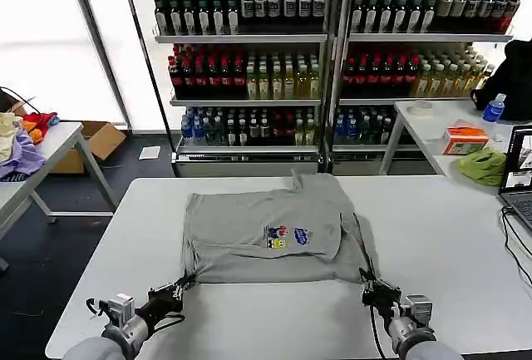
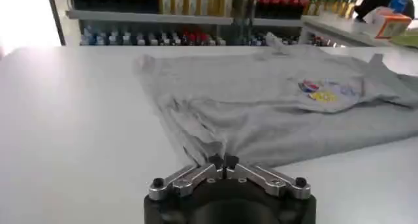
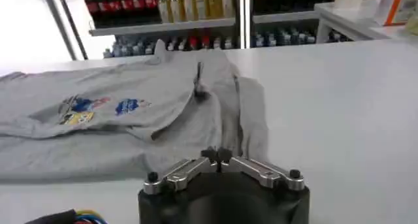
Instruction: Fold and organize the clothes.
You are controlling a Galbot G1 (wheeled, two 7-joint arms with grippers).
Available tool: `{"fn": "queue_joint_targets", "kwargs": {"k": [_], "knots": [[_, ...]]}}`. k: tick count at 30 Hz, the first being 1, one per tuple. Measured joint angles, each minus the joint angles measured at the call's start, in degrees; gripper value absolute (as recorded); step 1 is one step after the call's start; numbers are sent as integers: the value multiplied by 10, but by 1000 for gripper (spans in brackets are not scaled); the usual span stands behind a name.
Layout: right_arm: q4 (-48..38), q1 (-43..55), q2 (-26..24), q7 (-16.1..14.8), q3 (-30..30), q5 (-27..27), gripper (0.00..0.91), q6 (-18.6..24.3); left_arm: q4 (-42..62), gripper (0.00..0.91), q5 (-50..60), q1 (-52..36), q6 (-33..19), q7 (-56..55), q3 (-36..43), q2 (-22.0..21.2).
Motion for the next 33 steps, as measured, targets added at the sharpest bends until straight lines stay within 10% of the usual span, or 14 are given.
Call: {"fn": "queue_joint_targets", "kwargs": {"k": [14,15,16,17,33], "knots": [[71,-121,-14,-6,23,-5,0,-8,-114,10,17,150,36,-8,-85,-3],[73,-125,-13,-5,24,-5,71,-9,-119,50,17,160,38,-9,-91,-4],[76,-128,-12,-5,24,-5,907,-9,-124,322,18,170,40,-9,-98,-5],[79,-130,-11,-5,25,-5,907,-9,-130,907,19,180,41,-10,-103,-6],[100,-77,-30,-44,83,-6,907,-35,-152,907,0,188,50,-8,-183,28]]}}
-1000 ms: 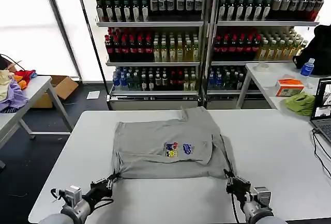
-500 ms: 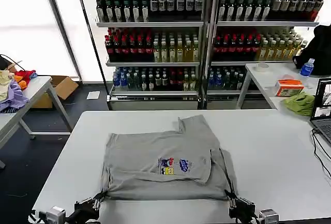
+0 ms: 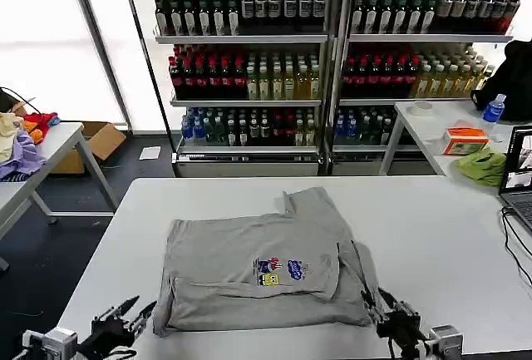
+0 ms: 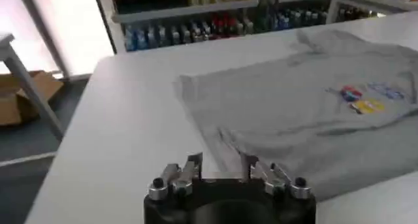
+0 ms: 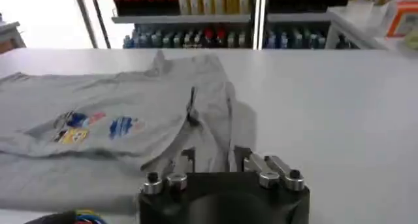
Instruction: Fold and organize the clothes.
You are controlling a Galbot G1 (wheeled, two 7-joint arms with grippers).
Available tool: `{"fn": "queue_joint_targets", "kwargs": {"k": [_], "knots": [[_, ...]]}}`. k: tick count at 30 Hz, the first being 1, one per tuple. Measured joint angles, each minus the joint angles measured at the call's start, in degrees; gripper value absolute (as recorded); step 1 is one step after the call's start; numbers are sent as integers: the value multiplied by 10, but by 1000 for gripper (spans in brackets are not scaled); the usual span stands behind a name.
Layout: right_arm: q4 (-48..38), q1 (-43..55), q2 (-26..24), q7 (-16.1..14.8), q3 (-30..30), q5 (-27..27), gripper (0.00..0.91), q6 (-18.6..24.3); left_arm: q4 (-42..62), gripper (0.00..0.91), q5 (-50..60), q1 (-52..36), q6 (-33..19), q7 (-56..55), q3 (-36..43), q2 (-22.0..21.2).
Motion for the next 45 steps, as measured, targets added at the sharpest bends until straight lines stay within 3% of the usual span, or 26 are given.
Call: {"fn": "queue_joint_targets", "kwargs": {"k": [9,13,18,31,45], "knots": [[-113,161,-31,-97,-12,-18,907,-15,56,907,-20,-98,1,21,20,46],[-198,264,-32,-144,-49,-30,907,-19,99,907,-32,-166,2,31,56,63],[-309,383,-19,-178,-107,-36,907,-21,166,907,-45,-257,1,40,114,74],[-563,613,51,-204,-220,-56,907,-11,344,907,-58,-448,-7,47,241,72],[-700,696,97,-220,-241,-85,907,-5,445,907,-51,-547,-23,43,311,57]]}}
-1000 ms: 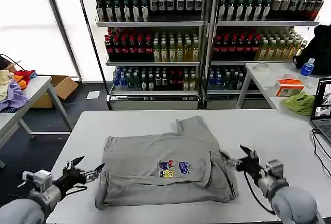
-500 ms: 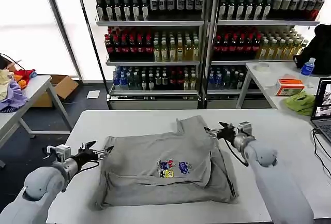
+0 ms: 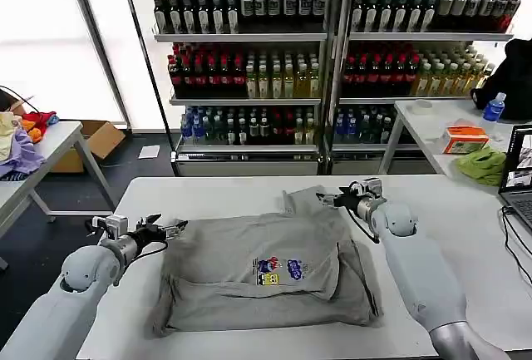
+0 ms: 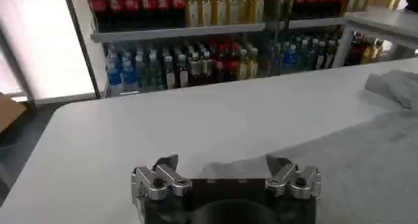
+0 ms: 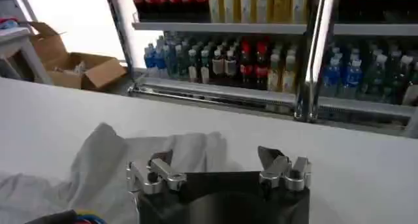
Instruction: Fold and organize the clothes.
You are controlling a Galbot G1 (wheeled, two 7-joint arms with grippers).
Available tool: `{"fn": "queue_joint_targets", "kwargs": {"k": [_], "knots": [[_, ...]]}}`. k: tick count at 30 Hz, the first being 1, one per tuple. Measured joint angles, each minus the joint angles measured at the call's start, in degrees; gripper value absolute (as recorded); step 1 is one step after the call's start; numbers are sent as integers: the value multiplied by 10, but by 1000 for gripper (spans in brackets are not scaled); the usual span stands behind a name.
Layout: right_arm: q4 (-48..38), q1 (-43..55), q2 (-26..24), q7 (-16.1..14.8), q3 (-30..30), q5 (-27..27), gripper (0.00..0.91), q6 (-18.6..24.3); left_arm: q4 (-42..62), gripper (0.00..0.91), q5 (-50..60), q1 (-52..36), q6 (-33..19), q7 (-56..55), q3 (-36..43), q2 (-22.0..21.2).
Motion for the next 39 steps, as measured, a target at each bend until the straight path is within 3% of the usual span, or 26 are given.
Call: {"fn": "queue_joint_targets", "kwargs": {"k": [3,4,5,6,7,9,17,29,39], "knots": [[-19,12,6,-2,-5,-2,907,-1,15,887,2,-10,-2,2,10,0],[-25,16,7,-2,-7,-3,907,0,19,725,2,-13,-2,3,13,0],[-31,19,9,-3,-9,-4,897,1,23,655,2,-15,-3,4,15,0],[-36,21,11,-4,-11,-4,615,2,28,554,2,-17,-4,4,17,-1],[-41,24,14,-4,-14,-5,0,3,31,322,2,-18,-4,4,19,-1],[-49,29,17,-4,-18,-5,0,4,35,171,0,-20,-4,5,23,-3],[-63,35,22,-2,-33,-2,0,10,39,40,-1,-16,-9,8,30,-1],[-58,25,26,7,-32,19,0,8,44,30,-3,-15,-20,15,43,-1],[13,-1,10,30,-4,100,0,-12,42,30,-20,-22,-29,5,45,-4]]}}
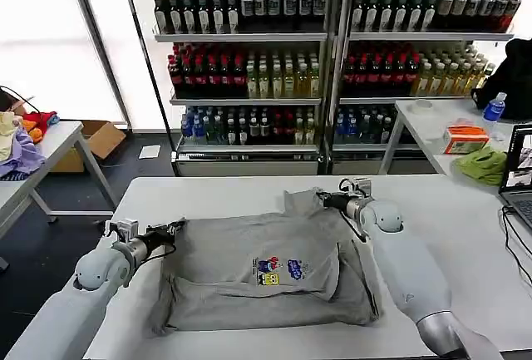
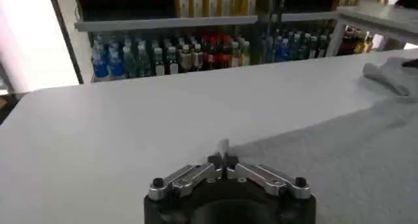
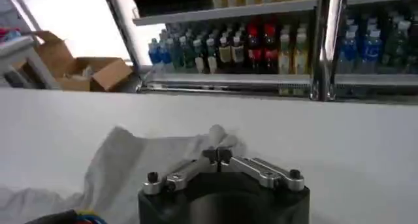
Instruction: Fold and organize the clothes.
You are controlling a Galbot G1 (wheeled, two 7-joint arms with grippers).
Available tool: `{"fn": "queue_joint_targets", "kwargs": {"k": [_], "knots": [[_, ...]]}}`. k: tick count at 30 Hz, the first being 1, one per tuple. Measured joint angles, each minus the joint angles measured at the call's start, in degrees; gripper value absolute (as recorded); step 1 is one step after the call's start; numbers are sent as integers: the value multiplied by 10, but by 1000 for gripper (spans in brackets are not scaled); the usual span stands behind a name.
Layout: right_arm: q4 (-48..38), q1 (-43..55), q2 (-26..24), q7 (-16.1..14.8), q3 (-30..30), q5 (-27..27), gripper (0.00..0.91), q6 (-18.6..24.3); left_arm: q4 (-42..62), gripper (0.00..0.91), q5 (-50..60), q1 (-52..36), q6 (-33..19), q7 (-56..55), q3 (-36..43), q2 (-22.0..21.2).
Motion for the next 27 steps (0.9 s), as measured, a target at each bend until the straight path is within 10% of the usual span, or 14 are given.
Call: {"fn": "queue_joint_targets", "kwargs": {"k": [27], "knots": [[392,-311,-57,43,162,100,0,-10,-179,30,-30,135,-6,-37,-115,25]]}}
